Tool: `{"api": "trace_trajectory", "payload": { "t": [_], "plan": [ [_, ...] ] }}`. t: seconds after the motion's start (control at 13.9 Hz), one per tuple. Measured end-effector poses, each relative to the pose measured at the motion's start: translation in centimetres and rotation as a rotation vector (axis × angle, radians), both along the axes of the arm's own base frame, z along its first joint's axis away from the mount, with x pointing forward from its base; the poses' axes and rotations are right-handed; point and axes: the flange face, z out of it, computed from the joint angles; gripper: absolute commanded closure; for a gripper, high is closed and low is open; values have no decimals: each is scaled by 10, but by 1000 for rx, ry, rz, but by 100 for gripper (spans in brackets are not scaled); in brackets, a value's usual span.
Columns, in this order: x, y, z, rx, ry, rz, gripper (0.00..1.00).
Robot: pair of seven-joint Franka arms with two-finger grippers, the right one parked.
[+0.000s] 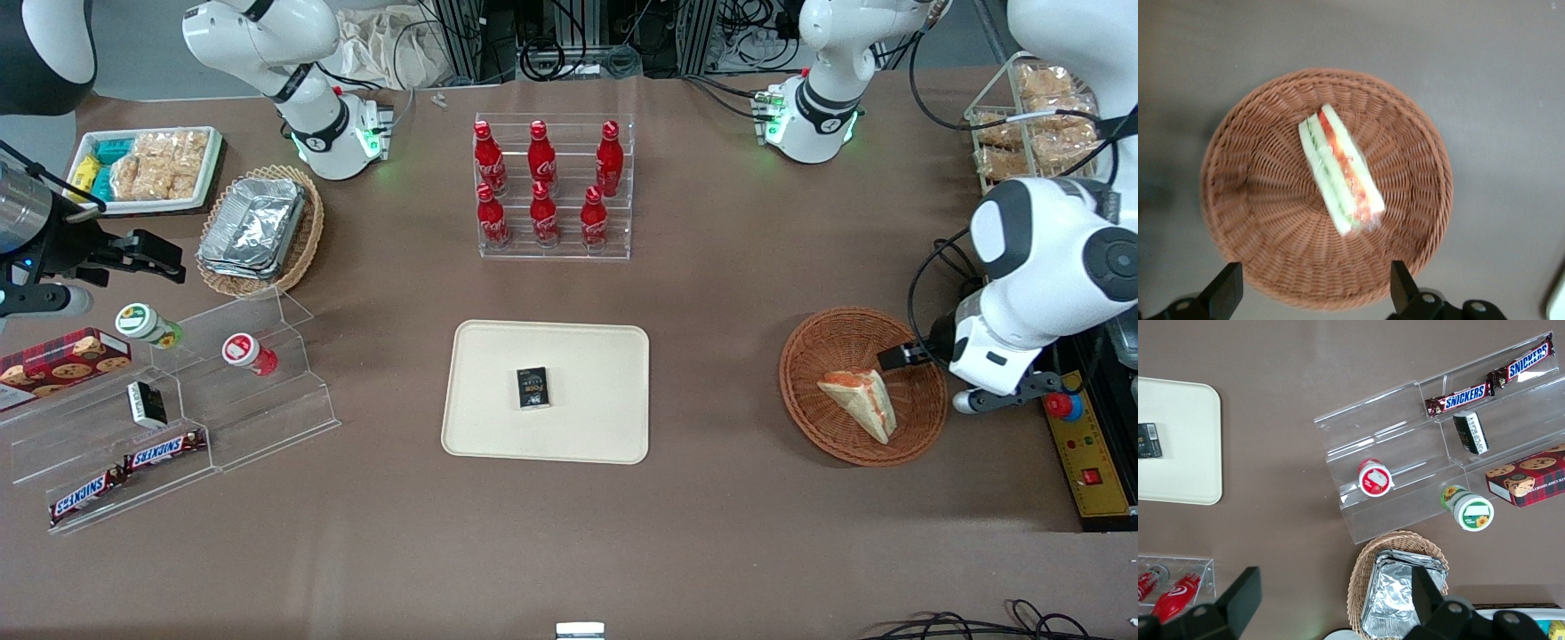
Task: Place sandwich from basket to tray
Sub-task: 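Move the left gripper down over the wrapped sandwich in the wicker basket, then close the left gripper on the sandwich and lift it from the basket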
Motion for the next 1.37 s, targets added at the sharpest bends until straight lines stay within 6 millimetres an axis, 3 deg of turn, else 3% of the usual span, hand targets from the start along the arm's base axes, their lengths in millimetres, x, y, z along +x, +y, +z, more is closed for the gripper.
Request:
{"api": "trace_trajectory", "payload": {
  "t": [0.36,0.72,0.79,1.01,1.08,1.37],
  "plan": [
    [-2,-1,-54,-32,-50,151,1],
    [3,-1,-84,-61,-71,271,2],
    [3,0,-89,-64,-68,281,8],
    [2,1,-98,-69,-62,298,57],
    [2,1,-98,-70,-63,310,68],
    [-1,2,-75,-51,-26,332,86]
  ]
}}
